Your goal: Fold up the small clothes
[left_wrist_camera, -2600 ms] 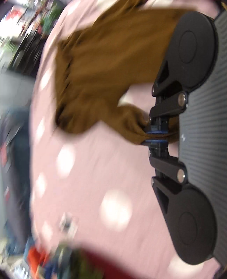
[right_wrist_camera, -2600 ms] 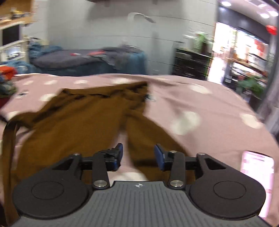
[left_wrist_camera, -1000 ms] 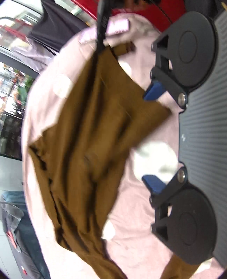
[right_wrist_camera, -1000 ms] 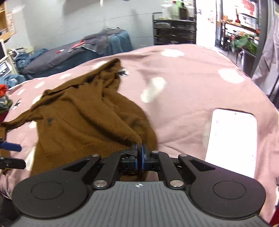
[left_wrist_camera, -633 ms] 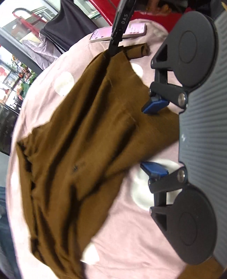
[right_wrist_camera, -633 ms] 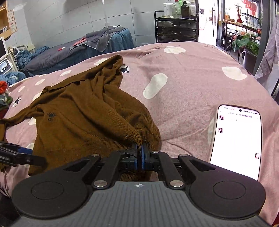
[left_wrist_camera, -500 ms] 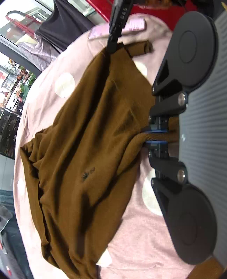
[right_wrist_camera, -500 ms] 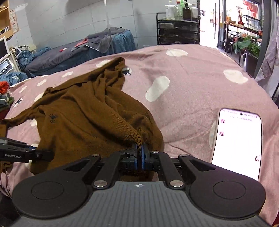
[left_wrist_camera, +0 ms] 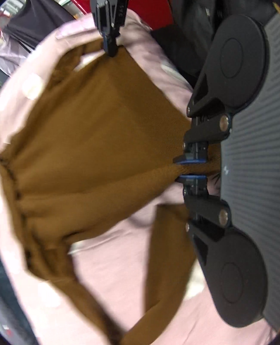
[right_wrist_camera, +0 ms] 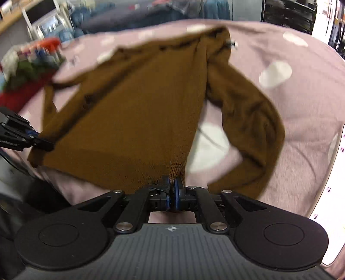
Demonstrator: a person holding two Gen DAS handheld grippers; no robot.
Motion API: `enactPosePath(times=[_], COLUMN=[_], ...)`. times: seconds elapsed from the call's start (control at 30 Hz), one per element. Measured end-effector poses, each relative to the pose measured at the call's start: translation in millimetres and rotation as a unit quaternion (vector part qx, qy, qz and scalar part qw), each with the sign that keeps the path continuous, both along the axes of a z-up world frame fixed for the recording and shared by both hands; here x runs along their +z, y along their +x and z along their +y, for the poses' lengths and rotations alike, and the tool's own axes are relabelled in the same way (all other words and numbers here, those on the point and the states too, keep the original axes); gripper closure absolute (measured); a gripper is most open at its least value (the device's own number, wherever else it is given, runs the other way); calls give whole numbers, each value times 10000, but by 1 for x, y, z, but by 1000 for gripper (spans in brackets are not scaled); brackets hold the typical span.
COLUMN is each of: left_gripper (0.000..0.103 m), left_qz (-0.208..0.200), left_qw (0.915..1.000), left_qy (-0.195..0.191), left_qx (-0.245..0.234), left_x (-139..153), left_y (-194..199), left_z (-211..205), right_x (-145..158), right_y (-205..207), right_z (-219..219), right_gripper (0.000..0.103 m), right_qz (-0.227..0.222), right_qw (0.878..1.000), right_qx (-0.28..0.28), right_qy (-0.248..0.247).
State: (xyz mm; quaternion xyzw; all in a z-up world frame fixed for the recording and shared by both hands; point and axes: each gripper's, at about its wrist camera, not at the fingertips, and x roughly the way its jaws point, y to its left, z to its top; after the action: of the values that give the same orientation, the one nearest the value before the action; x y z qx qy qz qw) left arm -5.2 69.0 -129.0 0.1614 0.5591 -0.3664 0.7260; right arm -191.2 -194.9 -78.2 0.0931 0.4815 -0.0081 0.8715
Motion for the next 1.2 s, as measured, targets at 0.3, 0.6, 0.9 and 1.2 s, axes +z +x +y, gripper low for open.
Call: enactPosePath(times=[0.3,0.6,0.9,1.2], left_gripper=[41,31,52,95], left_qz=[-1008,-3496,-3935,-3838], left_qw=[9941,9344,8887,8931], left_qy=[211,118,1048,1185], left_qx=[-334,-672,-2110,-2024], left_x=[53,69,-11,-29], left_y=[-12,89,205,249], left_z=[3,-63,-136,-143], right_x=[25,73,21,-40], right_y=[-22,72,237,317], right_z=[-17,-35,-33,-15], right_gripper=[68,56,34,98], right_qz=[-261,-1889,-1690,-1008], right_qw=[9984,9747,8943,8520], right_qx=[-458,662,3092,3749], right_qy=[-208,-993,-2758,-3513])
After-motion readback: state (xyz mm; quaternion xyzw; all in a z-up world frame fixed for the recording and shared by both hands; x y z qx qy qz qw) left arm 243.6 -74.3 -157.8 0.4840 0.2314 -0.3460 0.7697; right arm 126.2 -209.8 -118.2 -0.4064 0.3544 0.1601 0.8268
